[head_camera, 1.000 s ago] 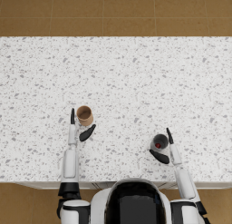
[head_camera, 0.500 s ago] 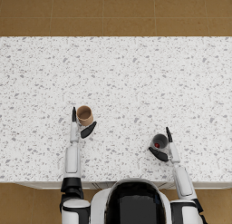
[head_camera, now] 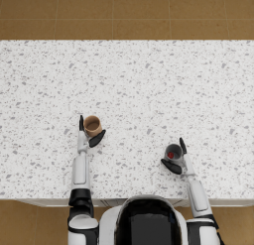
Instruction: Pick up two cups and pour the berry on the right into the cup on the left
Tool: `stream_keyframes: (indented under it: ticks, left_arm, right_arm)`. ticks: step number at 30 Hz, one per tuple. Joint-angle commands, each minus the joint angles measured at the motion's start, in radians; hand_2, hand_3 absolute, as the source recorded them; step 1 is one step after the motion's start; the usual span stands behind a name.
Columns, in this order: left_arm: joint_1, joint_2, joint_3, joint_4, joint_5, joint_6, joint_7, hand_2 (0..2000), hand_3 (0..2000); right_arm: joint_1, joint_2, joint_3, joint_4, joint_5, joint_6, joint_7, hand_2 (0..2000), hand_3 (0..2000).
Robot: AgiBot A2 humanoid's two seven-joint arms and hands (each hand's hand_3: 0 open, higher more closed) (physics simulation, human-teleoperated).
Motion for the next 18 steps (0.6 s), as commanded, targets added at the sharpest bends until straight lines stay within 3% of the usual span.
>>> stream_keyframes:
  ticks: [1, 6, 7, 8, 9, 10, 11, 14, 18]
  left_arm:
    - [0.034, 0.006, 0.0, 0.037, 0.0, 0.0, 0.0, 0, 0]
    - [0.049, 0.012, 0.005, 0.067, 0.0, 0.004, -0.003, 0, 0]
    - [0.048, 0.012, -0.002, 0.059, 0.0, 0.004, -0.004, 1361, 327]
    - [0.052, 0.012, -0.002, 0.061, 0.0, 0.0, -0.004, 2000, 653]
    - [0.056, 0.012, -0.002, 0.062, 0.001, -0.011, -0.003, 2000, 980]
    - [0.055, 0.012, -0.004, 0.053, 0.001, -0.02, -0.003, 2000, 1280]
    - [0.06, 0.014, -0.004, 0.064, 0.001, -0.018, -0.004, 2000, 1280]
    - [0.06, 0.015, 0.007, 0.061, 0.001, -0.011, -0.005, 2000, 1280]
    - [-0.045, 0.008, 0.005, -0.232, 0.001, -0.019, -0.004, 2000, 1280]
  right_arm:
    - [0.029, -0.014, 0.005, -0.023, 0.0, 0.001, 0.0, 0, 0]
    - [0.044, -0.029, 0.001, -0.033, 0.0, 0.009, 0.002, 0, 0]
    - [0.04, -0.03, 0.004, -0.02, 0.0, 0.008, 0.001, 0, 0]
    - [0.034, -0.03, -0.004, -0.009, 0.0, 0.0, 0.0, 1361, 327]
    - [0.041, -0.035, -0.009, -0.009, 0.0, 0.045, -0.002, 2000, 653]
    - [0.041, -0.037, -0.013, -0.001, 0.0, 0.093, -0.002, 2000, 980]
    - [0.04, -0.039, -0.015, -0.001, 0.0, 0.121, -0.003, 2000, 1280]
    - [0.043, -0.047, -0.032, 0.052, 0.0, 0.148, 0.008, 2000, 1280]
    - [0.037, -0.053, -0.061, 0.13, 0.0, 0.129, 0.011, 2000, 1280]
